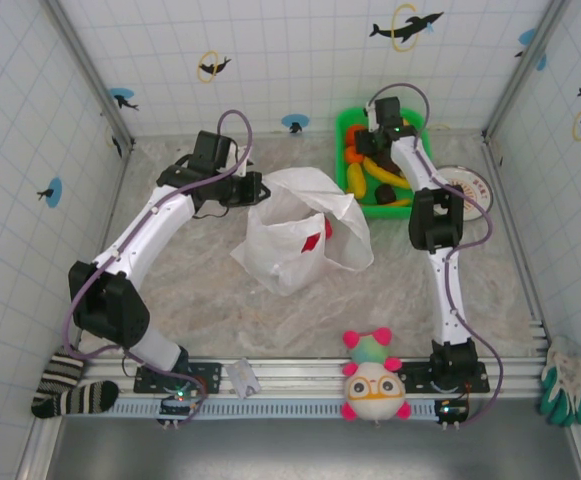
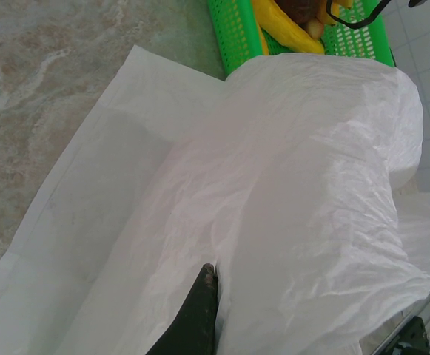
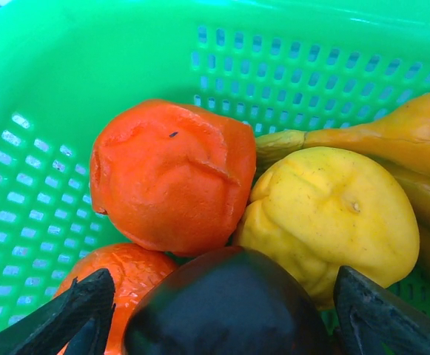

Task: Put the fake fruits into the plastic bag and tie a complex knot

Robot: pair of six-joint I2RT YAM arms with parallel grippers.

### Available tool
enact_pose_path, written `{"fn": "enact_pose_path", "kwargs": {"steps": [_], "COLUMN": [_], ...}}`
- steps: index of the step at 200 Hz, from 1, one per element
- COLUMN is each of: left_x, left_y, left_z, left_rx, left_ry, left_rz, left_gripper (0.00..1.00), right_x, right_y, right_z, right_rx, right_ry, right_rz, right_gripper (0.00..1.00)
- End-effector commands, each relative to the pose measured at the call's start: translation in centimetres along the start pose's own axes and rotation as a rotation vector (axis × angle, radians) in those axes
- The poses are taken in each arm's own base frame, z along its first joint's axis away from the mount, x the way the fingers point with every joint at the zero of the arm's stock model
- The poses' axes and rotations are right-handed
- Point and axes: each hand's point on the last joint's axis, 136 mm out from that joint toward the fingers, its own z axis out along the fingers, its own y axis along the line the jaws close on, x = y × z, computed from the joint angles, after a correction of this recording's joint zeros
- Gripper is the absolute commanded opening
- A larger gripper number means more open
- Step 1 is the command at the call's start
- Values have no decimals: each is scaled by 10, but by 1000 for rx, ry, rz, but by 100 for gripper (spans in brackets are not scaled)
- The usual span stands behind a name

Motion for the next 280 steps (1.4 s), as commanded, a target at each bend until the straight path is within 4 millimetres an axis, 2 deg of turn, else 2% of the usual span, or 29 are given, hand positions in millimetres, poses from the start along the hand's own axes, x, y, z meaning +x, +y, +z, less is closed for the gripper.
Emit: {"fn": "enact_pose_path", "kwargs": {"steps": [1,20,46,59,99,134,157,186,229,280], "left_x": [-5,-4,-3,-2,-3,-3,-3,-3,-4,-5], "left_y": [4,5,6,7,6,7,7,7,6,5], "left_z": [1,4,6,7,7,4,2,2,1,1], "left_rx": [-18,-18,-15,-16,-16,-27,-28,-30,-28,-24], "left_ry": [3,11,18,23,22,17,15,13,11,7], "left_rz": [8,7,9,10,7,5,5,4,5,8], "left_gripper": [8,8,8,8,8,8,8,8,8,8], "right_x": [-7,-2,18,21,0,-6,-7,-8,-14,-40], "right_y": [23,18,13,13,7,3,4,3,2,0], "right_z": [-8,-15,-17,-17,-13,-6,-4,-4,-19,-53], "right_rx": [-25,-14,-18,-13,-8,-19,-21,-22,-26,-17], "right_ry": [2,36,115,128,39,5,-6,-8,-10,-68], "right_rz": [-60,-25,-20,-26,8,59,63,73,72,75], "right_gripper": [82,82,78,78,78,76,72,62,46,45]}}
